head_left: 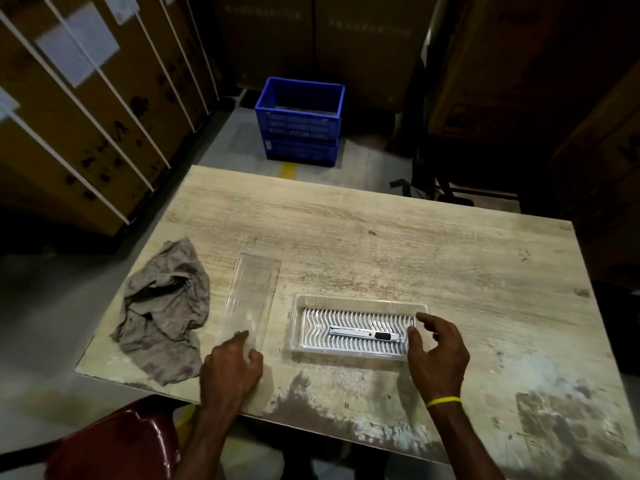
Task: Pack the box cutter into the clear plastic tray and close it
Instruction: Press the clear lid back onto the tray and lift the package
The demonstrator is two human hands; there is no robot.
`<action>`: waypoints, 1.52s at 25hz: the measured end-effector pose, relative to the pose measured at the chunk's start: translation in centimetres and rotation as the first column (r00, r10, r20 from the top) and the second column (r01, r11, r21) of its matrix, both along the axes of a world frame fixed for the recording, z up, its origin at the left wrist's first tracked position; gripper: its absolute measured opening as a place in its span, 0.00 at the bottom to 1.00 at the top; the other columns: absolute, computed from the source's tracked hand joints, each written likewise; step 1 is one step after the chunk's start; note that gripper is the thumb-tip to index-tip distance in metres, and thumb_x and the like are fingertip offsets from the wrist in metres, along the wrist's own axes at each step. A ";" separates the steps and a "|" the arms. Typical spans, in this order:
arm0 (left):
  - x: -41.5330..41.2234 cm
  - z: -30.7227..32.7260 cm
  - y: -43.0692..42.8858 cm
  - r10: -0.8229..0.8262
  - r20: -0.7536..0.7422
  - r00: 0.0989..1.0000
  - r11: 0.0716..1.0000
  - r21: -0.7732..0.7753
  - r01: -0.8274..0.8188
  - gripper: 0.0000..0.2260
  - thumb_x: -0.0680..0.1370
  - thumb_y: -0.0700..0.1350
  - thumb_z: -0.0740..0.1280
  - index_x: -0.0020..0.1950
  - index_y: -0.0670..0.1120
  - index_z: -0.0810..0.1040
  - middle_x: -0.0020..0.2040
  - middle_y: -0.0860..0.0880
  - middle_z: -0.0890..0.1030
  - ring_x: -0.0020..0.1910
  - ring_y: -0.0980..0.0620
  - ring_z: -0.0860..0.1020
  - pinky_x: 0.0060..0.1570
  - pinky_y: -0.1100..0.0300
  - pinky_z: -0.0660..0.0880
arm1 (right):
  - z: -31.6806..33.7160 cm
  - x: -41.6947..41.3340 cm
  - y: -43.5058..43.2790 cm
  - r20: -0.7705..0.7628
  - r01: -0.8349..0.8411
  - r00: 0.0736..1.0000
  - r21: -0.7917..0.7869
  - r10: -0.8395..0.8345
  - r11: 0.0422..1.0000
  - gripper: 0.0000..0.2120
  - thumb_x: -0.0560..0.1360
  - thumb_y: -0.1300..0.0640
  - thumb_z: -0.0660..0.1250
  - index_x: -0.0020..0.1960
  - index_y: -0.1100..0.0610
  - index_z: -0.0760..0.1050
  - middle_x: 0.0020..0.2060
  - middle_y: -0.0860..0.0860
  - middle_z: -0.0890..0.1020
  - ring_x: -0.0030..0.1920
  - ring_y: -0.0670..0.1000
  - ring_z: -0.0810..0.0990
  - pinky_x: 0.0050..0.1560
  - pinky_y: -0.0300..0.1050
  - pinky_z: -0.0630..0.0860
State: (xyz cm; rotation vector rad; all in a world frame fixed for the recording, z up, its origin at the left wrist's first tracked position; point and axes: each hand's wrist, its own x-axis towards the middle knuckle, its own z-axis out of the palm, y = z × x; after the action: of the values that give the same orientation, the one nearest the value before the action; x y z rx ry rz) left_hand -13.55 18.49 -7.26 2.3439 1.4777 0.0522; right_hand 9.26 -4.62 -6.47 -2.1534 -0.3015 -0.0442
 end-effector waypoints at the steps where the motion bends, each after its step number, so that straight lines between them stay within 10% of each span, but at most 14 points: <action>1: -0.2 0.9 0.4 0.067 0.121 0.990 0.997 0.032 -0.071 0.18 0.73 0.46 0.69 0.62 0.43 0.83 0.50 0.37 0.86 0.47 0.35 0.84 0.48 0.47 0.80 | 0.2 -0.1 0.3 0.001 -0.007 1.000 0.007 0.007 1.000 0.12 0.69 0.68 0.75 0.51 0.57 0.83 0.45 0.50 0.82 0.48 0.54 0.82 0.52 0.60 0.80; 4: -0.3 3.9 2.2 0.183 0.385 0.905 0.977 0.033 -0.212 0.09 0.78 0.42 0.66 0.56 0.44 0.83 0.42 0.39 0.86 0.41 0.37 0.84 0.41 0.47 0.81 | 1.1 0.1 1.6 0.016 -0.046 0.999 0.059 0.045 0.997 0.09 0.72 0.66 0.74 0.51 0.57 0.83 0.44 0.50 0.83 0.45 0.51 0.82 0.50 0.60 0.80; 8: 1.3 8.0 3.7 0.248 0.635 0.732 0.935 -0.356 -0.008 0.09 0.83 0.44 0.64 0.60 0.49 0.80 0.50 0.51 0.86 0.42 0.50 0.87 0.42 0.53 0.83 | 3.9 0.7 4.1 -0.063 -0.147 0.984 0.214 0.164 0.966 0.07 0.74 0.61 0.73 0.52 0.55 0.83 0.47 0.51 0.85 0.48 0.51 0.84 0.51 0.51 0.82; 11: 3.2 10.7 3.6 0.175 0.690 0.702 0.860 -0.454 0.231 0.10 0.83 0.42 0.63 0.61 0.46 0.80 0.49 0.47 0.88 0.40 0.46 0.87 0.37 0.54 0.82 | 6.0 2.6 4.9 -0.209 -0.167 0.949 0.301 0.236 0.939 0.13 0.75 0.59 0.73 0.59 0.53 0.80 0.53 0.51 0.84 0.54 0.48 0.83 0.49 0.36 0.80; 17: 6.6 11.7 2.5 -0.032 0.666 0.745 0.640 -0.559 0.527 0.12 0.82 0.42 0.63 0.63 0.46 0.81 0.49 0.43 0.87 0.35 0.39 0.85 0.28 0.57 0.78 | 9.0 6.9 1.1 -0.556 0.051 0.734 0.617 0.389 0.786 0.21 0.70 0.59 0.72 0.63 0.57 0.78 0.49 0.58 0.86 0.43 0.57 0.87 0.46 0.48 0.85; 22: 10.0 8.8 2.2 0.184 0.585 0.790 0.776 -0.579 0.248 0.06 0.73 0.39 0.76 0.48 0.38 0.85 0.37 0.39 0.82 0.24 0.49 0.81 0.25 0.61 0.76 | 5.3 6.9 -2.6 -0.700 0.256 0.698 0.437 0.148 0.862 0.15 0.71 0.70 0.72 0.57 0.68 0.81 0.43 0.63 0.84 0.37 0.55 0.83 0.35 0.43 0.84; 27: 11.8 4.6 2.6 0.435 0.494 0.753 0.787 -0.615 -0.050 0.12 0.64 0.40 0.83 0.43 0.41 0.85 0.37 0.42 0.86 0.31 0.49 0.84 0.41 0.51 0.83 | 1.1 4.6 -3.9 -0.696 0.283 0.708 0.127 -0.118 0.951 0.15 0.65 0.63 0.80 0.51 0.65 0.85 0.35 0.54 0.86 0.35 0.52 0.82 0.38 0.48 0.84; 31: 12.1 3.6 1.5 0.391 0.450 0.803 0.874 -0.456 -0.170 0.14 0.62 0.46 0.84 0.44 0.44 0.87 0.40 0.45 0.88 0.41 0.49 0.85 0.50 0.54 0.82 | -0.7 3.1 -3.7 -0.615 0.210 0.764 -0.050 -0.196 0.976 0.18 0.59 0.49 0.83 0.46 0.54 0.87 0.41 0.53 0.89 0.44 0.55 0.87 0.54 0.58 0.83; 38: 11.7 2.4 1.2 0.262 0.416 0.871 0.936 -0.331 -0.123 0.16 0.65 0.49 0.82 0.47 0.42 0.88 0.43 0.46 0.88 0.45 0.50 0.84 0.48 0.62 0.70 | 0.4 3.2 -3.1 -0.551 0.152 0.809 -0.144 -0.207 0.978 0.15 0.66 0.53 0.80 0.51 0.58 0.86 0.48 0.57 0.88 0.53 0.56 0.85 0.59 0.46 0.77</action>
State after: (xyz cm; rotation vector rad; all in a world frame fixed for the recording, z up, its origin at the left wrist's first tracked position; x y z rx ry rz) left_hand -1.81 19.66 -4.81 1.7800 1.3647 0.3823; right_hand 12.43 -7.71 -6.10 -2.1686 0.2546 0.5053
